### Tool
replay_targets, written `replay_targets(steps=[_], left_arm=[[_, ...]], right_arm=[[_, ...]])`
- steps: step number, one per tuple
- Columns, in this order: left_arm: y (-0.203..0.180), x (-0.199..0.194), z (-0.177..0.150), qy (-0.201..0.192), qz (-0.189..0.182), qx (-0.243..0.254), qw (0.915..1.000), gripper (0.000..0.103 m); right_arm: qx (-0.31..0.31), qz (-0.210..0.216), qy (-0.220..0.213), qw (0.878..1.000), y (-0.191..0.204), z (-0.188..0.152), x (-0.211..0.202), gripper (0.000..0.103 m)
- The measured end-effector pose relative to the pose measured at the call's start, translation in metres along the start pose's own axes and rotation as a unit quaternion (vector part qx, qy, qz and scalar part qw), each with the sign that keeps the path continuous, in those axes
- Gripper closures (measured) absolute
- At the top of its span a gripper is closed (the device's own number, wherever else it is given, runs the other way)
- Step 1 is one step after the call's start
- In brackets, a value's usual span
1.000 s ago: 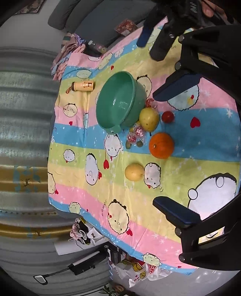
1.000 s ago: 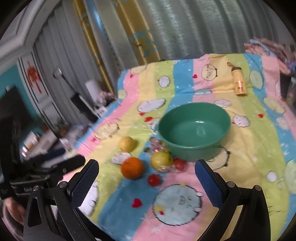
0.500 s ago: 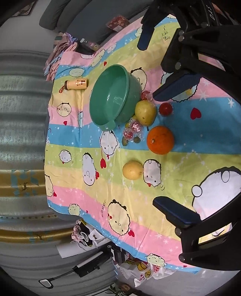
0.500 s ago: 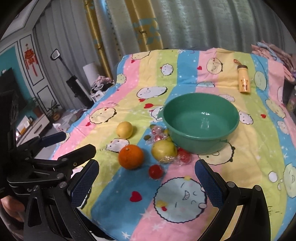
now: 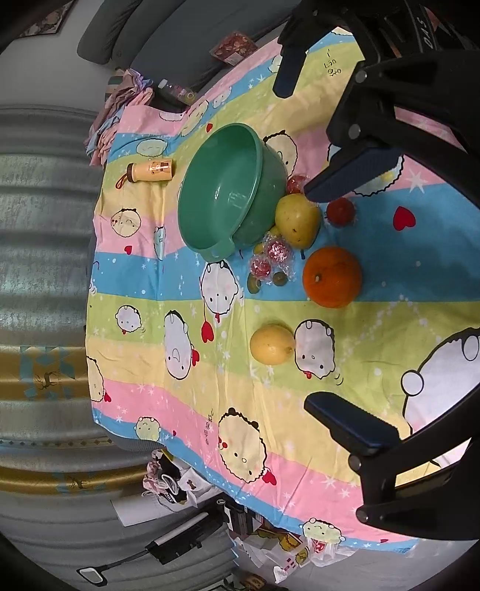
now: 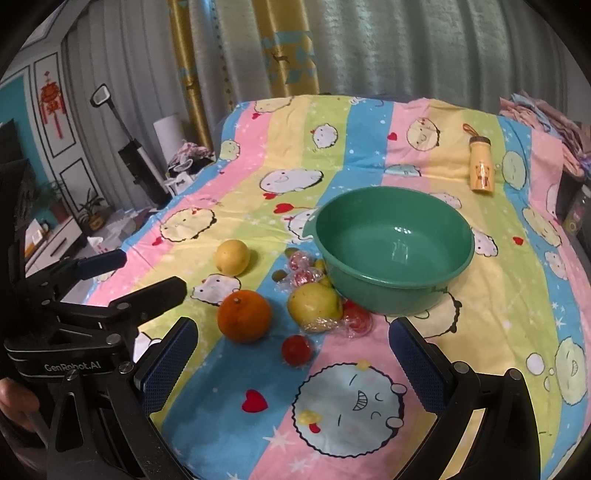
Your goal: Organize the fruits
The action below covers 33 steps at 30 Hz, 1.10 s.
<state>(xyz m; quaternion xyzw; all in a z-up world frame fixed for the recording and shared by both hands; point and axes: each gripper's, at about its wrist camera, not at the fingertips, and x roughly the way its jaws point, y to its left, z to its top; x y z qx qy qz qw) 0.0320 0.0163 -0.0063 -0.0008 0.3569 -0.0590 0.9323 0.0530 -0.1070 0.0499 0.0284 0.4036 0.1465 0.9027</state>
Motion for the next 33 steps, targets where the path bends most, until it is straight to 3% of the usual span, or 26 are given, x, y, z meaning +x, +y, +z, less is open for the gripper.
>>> replay_targets(steps=[10, 22, 33], left_arm=[[0.008, 0.018, -0.006, 0.018, -0.034, -0.018, 0.9991, 0.0], [0.02, 0.042, -0.03, 0.054, -0.091, -0.047, 0.9933, 0.002], [0.025, 0.067, -0.039, 0.085, -0.119, -0.061, 0.9873, 0.011]], right_arm=[[0.007, 0.008, 0.02, 1.0, -0.007, -0.006, 0.015, 0.0], [-0.006, 0.055, 0.055, 0.997, -0.003, -0.025, 0.042, 0.002], [0.023, 0.065, 0.079, 0.995, -0.02, -0.036, 0.065, 0.005]])
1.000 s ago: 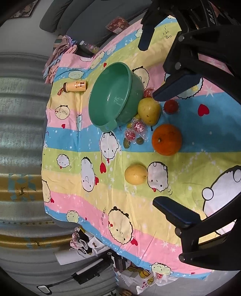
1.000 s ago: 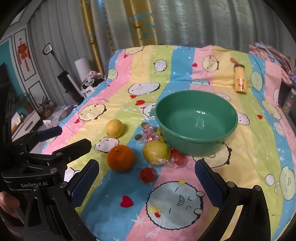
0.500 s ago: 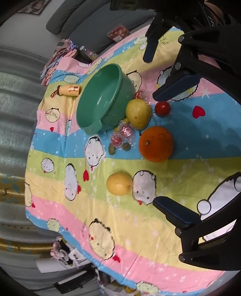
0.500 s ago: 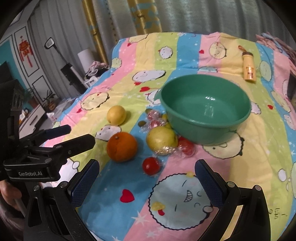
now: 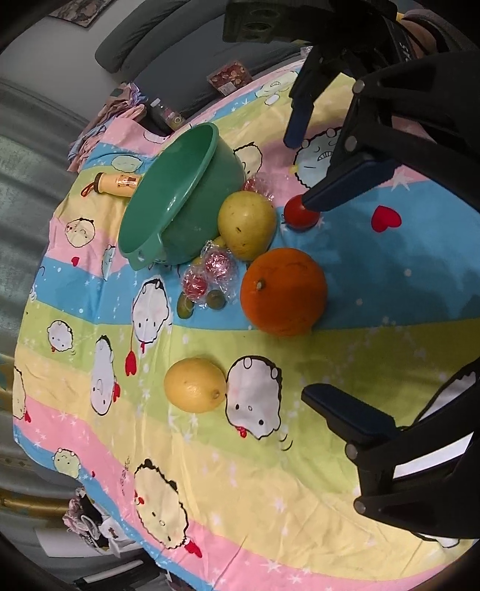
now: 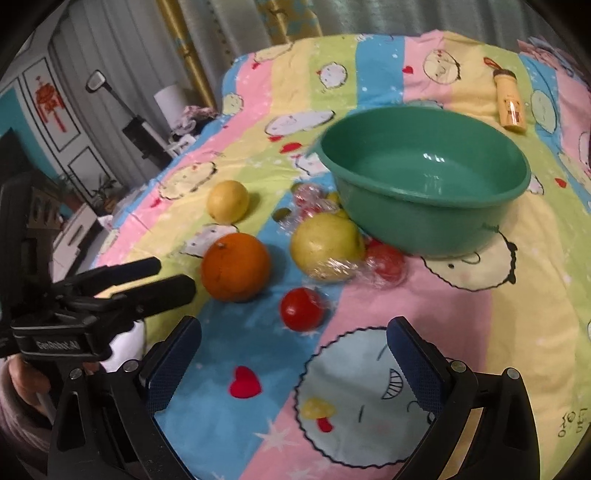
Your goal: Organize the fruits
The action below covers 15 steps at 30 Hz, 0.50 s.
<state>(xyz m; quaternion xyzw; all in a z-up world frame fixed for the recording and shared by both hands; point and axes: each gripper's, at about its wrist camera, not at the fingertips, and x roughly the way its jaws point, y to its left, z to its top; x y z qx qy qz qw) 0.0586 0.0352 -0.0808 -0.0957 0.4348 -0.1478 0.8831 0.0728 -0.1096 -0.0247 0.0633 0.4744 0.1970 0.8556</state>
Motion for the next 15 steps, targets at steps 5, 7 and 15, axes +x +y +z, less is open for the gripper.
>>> replay_targets(steps=[5, 7, 15], left_arm=[[0.0, 0.004, 0.001, 0.0, -0.012, 0.006, 0.9999, 0.012], [0.003, 0.002, 0.003, -0.006, -0.018, 0.006, 0.9998, 0.012], [0.011, 0.005, 0.006, -0.007, -0.034, 0.008, 0.9994, 0.023]], right_arm=[[-0.011, 0.006, 0.009, 1.0, -0.003, -0.002, 0.009, 0.019], [-0.013, 0.009, 0.009, 1.0, -0.004, -0.002, 0.011, 0.022], [-0.023, 0.037, 0.005, 0.999, 0.0, 0.002, 0.016, 0.042]])
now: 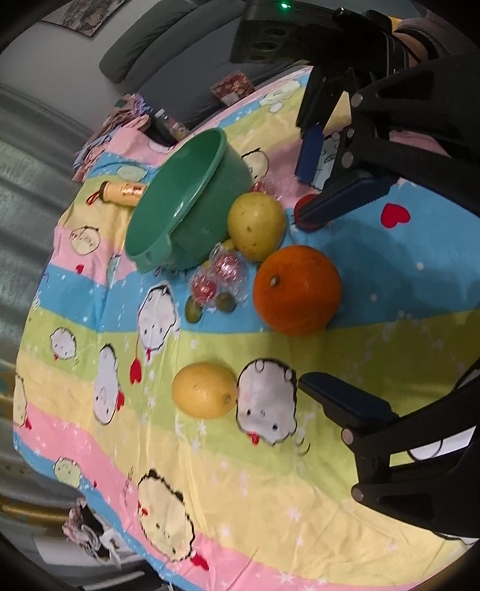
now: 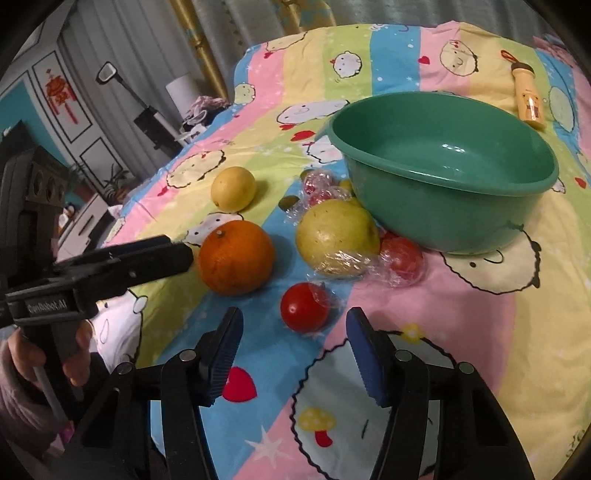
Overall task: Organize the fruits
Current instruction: 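Close the left tool on the orange and lift it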
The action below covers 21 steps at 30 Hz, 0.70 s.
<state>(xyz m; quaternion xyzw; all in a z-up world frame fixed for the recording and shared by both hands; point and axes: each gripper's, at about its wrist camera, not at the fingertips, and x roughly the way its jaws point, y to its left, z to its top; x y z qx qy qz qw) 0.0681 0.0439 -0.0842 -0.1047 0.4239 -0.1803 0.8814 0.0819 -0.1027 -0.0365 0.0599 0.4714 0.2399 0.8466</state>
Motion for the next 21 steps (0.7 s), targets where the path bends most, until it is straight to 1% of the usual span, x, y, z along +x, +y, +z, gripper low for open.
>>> replay_targets(steps=[1, 3, 6, 9, 13, 14, 16, 19, 21], left_arm=[[-0.001, 0.002, 0.0, 0.002, -0.003, 0.002, 1.0, 0.023], [-0.001, 0.007, 0.002, 0.01, -0.018, -0.006, 0.9998, 0.023], [0.002, 0.012, 0.01, 0.016, -0.039, -0.018, 0.999, 0.023], [0.003, 0.016, 0.015, 0.022, -0.045, -0.018, 0.9986, 0.023], [0.01, 0.027, 0.016, 0.042, -0.058, -0.032, 0.9969, 0.023], [0.012, 0.03, 0.016, 0.045, -0.059, -0.036, 0.9966, 0.023], [0.016, 0.032, 0.015, 0.05, -0.068, -0.043, 0.9955, 0.03], [0.023, 0.031, 0.017, 0.052, -0.075, -0.057, 0.9942, 0.031], [0.026, 0.032, 0.017, 0.054, -0.08, -0.065, 0.9932, 0.031]], right_arm=[[-0.006, 0.004, 0.001, 1.0, 0.003, 0.001, 0.001, 0.042], [-0.027, 0.009, 0.002, 1.0, 0.011, 0.005, 0.004, 0.046], [-0.07, -0.006, 0.002, 0.998, 0.027, 0.013, 0.012, 0.047], [-0.09, 0.003, 0.012, 0.996, 0.033, 0.02, 0.024, 0.047], [-0.11, 0.008, 0.02, 0.994, 0.041, 0.026, 0.035, 0.047], [-0.113, 0.007, 0.023, 0.993, 0.043, 0.028, 0.038, 0.047], [-0.12, 0.011, 0.028, 0.992, 0.045, 0.032, 0.046, 0.047], [-0.137, 0.009, 0.031, 0.99, 0.05, 0.038, 0.05, 0.047], [-0.14, 0.014, 0.04, 0.989, 0.051, 0.042, 0.053, 0.046]])
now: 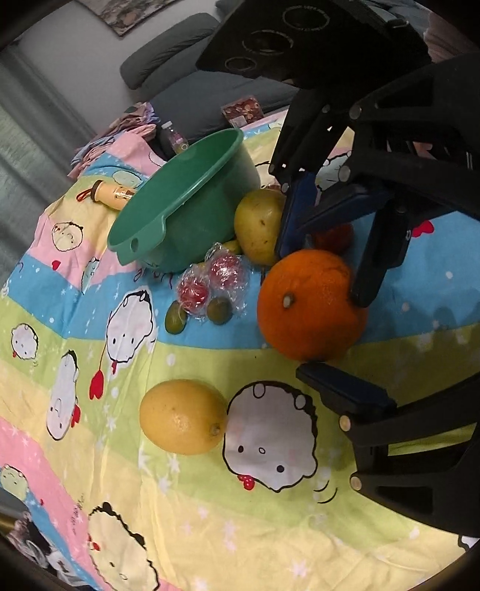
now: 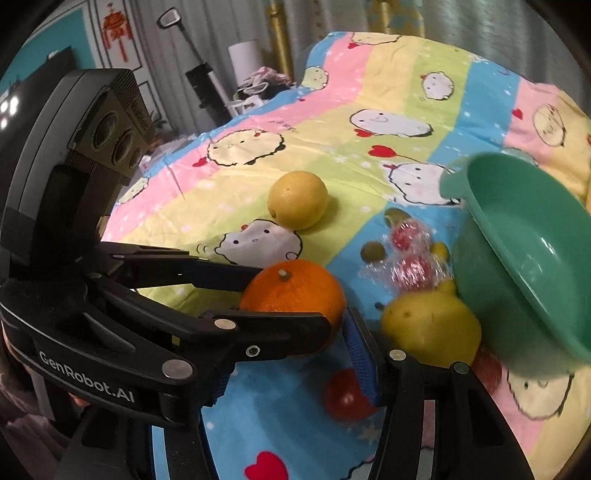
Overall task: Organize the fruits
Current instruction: 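Close the left tool on the orange and lift it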
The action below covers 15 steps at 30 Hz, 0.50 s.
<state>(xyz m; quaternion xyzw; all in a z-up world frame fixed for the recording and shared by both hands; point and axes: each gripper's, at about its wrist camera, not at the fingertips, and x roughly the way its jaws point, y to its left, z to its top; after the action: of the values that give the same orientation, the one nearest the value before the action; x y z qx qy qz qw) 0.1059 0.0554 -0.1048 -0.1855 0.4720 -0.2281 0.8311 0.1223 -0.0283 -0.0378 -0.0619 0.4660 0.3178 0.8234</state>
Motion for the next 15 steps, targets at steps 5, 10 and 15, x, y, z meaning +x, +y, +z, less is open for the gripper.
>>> replay_targets(steps=[5, 10, 15], left_arm=[[0.002, 0.003, 0.001, 0.009, 0.002, 0.0, 1.0, 0.034], [0.0, 0.009, 0.001, 0.016, 0.012, -0.002, 0.9998, 0.036], [-0.003, 0.005, 0.0, 0.011, 0.022, 0.001, 0.9997, 0.037]], right_arm=[[-0.021, -0.001, 0.016, 1.0, 0.004, 0.004, 0.004, 0.044], [-0.026, -0.006, 0.03, 0.999, 0.002, 0.007, 0.013, 0.037], [-0.024, -0.005, 0.026, 0.999, 0.003, 0.006, 0.011, 0.038]])
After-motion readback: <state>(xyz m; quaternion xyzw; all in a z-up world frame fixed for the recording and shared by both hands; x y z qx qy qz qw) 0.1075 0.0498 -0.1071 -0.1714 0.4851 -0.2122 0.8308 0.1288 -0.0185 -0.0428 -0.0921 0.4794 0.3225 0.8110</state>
